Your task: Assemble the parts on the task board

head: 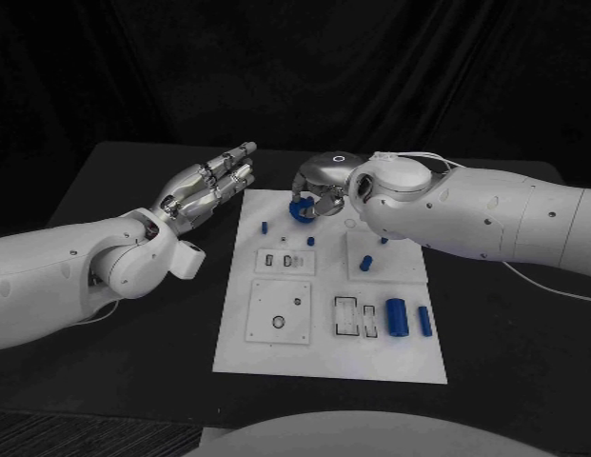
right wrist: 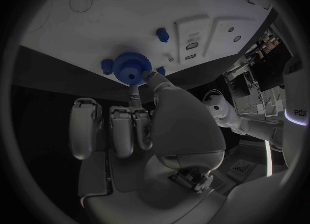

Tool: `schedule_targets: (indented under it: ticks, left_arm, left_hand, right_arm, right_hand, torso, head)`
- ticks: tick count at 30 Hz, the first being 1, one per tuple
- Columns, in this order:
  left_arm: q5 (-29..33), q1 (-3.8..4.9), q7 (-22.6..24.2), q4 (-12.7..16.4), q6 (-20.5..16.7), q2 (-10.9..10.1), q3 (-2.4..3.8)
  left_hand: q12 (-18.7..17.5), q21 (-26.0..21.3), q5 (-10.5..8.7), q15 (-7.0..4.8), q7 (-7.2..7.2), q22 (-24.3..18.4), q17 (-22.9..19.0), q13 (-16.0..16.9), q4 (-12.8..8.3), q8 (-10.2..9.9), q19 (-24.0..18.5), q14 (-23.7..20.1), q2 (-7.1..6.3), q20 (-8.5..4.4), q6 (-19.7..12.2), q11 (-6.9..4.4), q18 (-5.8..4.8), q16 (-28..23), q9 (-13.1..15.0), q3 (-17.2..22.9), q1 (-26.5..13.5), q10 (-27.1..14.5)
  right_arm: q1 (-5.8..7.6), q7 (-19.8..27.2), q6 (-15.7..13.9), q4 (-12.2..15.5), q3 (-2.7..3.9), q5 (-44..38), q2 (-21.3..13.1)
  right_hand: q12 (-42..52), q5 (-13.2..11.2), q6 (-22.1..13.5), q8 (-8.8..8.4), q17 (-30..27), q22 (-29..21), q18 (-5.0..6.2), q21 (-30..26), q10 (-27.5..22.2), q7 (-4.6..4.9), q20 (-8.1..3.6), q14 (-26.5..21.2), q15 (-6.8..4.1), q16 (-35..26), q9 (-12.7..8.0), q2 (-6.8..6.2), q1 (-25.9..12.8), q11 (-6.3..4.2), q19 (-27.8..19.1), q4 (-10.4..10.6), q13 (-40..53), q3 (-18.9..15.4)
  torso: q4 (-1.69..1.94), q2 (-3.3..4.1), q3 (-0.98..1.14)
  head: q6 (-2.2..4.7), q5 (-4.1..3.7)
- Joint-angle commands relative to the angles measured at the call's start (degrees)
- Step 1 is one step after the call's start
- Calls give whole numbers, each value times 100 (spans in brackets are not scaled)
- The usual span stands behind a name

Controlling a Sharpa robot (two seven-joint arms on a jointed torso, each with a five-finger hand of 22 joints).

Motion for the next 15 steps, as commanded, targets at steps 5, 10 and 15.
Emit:
schedule_targets:
  ticks: [5,10,15]
  left_arm:
    - [-5,-6,50,-10,111,19,5]
    - [-5,-6,47,-20,132,32,5]
    - [-5,-6,44,-26,138,31,5]
  left_hand:
    - [-38,-20,43,35,-11,-6,-8,-7,-20,10,4,-3,5,34,-34,44,90,-21,3,24,63,3]
    - [-38,-20,47,38,-9,-6,-8,-7,-27,10,4,-3,7,36,-35,48,90,-21,3,30,67,3]
    - [-38,-20,47,38,-9,-6,-8,-7,-27,10,4,-3,7,36,-35,48,90,-21,3,30,67,3]
  right_arm:
    - [2,-19,95,-36,5,-30,20]
    - [-4,-74,200,-45,5,-30,19]
    - [-11,-92,238,-28,4,-30,2]
  right_hand:
    - [15,-38,-272,-205,1509,1048,3,-109,605,9,38,606,23,15,881,-1,103,13,-31,-44,1507,82]
    - [15,-190,-376,-330,1509,1034,15,-168,605,18,44,606,30,15,833,-27,97,22,-65,-51,1507,108]
    - [15,-596,-516,-531,1509,1026,26,-230,605,18,51,606,34,15,712,-53,7,25,-90,7,1507,104]
  torso:
    - [-13,-1,0]
    - [-11,-2,-1]
    - [-11,-4,3]
  head:
    - [-22,4]
    - [-21,-10]
    - [-22,-8]
